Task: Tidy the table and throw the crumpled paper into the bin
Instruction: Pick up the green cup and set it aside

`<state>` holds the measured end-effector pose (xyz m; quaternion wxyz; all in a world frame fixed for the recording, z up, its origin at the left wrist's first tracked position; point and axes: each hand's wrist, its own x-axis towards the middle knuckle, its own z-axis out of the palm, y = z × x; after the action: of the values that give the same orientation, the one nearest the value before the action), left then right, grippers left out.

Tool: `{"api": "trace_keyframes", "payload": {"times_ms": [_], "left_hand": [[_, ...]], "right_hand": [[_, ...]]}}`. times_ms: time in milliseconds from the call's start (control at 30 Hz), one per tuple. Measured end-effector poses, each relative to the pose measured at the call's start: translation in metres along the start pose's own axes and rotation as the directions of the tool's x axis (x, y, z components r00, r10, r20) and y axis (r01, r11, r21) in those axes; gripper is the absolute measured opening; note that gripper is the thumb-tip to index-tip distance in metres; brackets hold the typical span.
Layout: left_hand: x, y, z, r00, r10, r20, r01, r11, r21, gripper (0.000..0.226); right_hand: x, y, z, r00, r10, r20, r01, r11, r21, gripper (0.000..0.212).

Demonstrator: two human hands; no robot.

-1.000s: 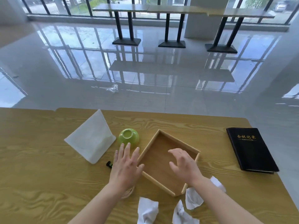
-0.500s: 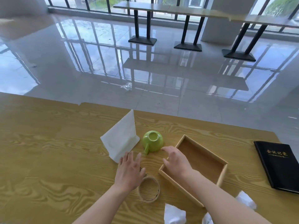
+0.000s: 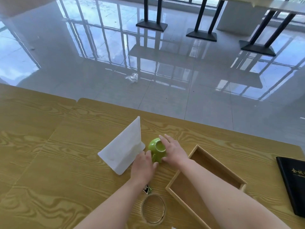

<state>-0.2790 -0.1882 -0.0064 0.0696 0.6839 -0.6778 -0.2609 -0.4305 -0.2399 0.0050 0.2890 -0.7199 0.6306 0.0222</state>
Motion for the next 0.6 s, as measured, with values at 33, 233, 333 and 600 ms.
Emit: {"api": "trace_keyframes", "payload": {"times_ms": [33, 233, 333, 600], "left_hand": [[0.002, 0.001, 0.001, 1.000, -0.008, -0.015, 0.008, 1.000, -0.011, 0.044], [0.005, 0.001, 0.007, 0.996, -0.032, -0.089, 0.026, 0.998, -0.060, 0.032], [0.007, 0.001, 0.007, 0.993, -0.048, -0.112, 0.040, 0.997, -0.072, 0.019], [0.003, -0.010, -0.002, 0.984, -0.093, -0.155, 0.055, 0.972, -0.230, 0.016]], "right_hand": [[0.003, 0.002, 0.000, 1.000, -0.010, 0.009, 0.010, 1.000, -0.017, 0.105], [0.014, 0.011, 0.001, 0.992, -0.078, 0.100, 0.090, 0.988, -0.126, 0.123], [0.019, 0.010, 0.003, 0.991, -0.090, 0.095, 0.102, 0.986, -0.134, 0.118], [0.009, 0.006, -0.002, 0.992, -0.123, 0.036, 0.126, 0.986, -0.105, 0.110]]}}
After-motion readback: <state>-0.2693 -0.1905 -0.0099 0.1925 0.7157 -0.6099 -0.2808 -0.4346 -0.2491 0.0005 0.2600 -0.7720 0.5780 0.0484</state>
